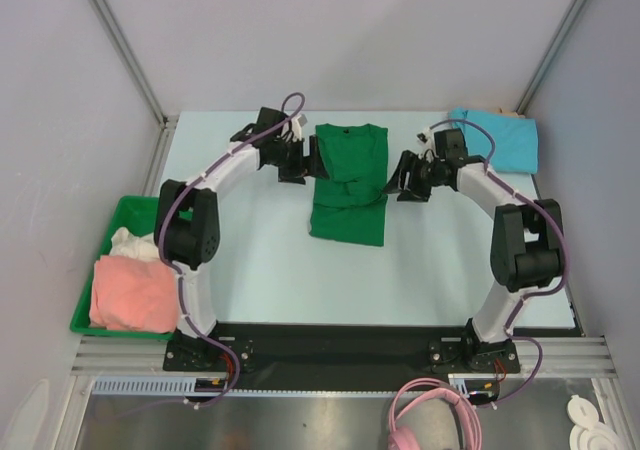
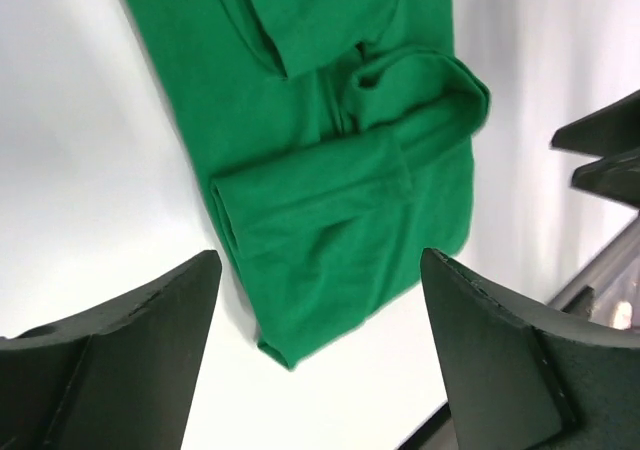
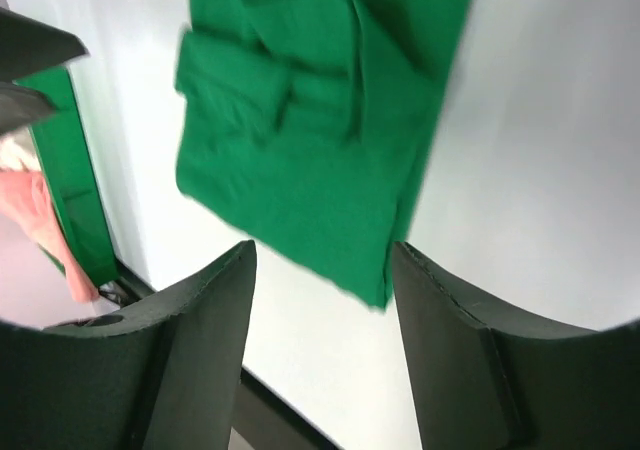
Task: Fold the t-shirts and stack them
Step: Fold the tshirt
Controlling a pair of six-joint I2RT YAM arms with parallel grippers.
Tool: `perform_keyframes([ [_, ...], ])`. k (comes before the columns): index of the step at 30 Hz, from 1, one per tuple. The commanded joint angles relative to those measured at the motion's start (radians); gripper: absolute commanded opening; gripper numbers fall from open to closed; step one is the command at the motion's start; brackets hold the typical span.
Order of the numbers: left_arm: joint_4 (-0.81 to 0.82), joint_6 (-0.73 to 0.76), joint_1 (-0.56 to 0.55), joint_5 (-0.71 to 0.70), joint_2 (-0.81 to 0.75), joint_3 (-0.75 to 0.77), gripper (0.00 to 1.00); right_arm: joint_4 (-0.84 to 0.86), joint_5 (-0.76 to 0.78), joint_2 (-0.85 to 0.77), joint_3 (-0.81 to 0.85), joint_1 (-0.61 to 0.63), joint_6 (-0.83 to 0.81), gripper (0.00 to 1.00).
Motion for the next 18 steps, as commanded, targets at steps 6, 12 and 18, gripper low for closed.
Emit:
perform_keyframes([
  [6, 0.007, -0.059, 0.034, 0.238, -0.124, -0.281, 0.80, 0.009, -0.109, -0.094, -0.284, 0.049, 0.054, 0.61],
  [12, 0.049, -0.097, 0.033, 0.284, -0.083, -0.365, 0.77, 0.039, -0.102, -0.030, -0.267, 0.092, 0.070, 0.58],
  [18, 0.087, -0.142, 0.028, 0.312, -0.023, -0.379, 0.68, 0.040, -0.077, 0.022, -0.247, 0.092, 0.073, 0.55],
])
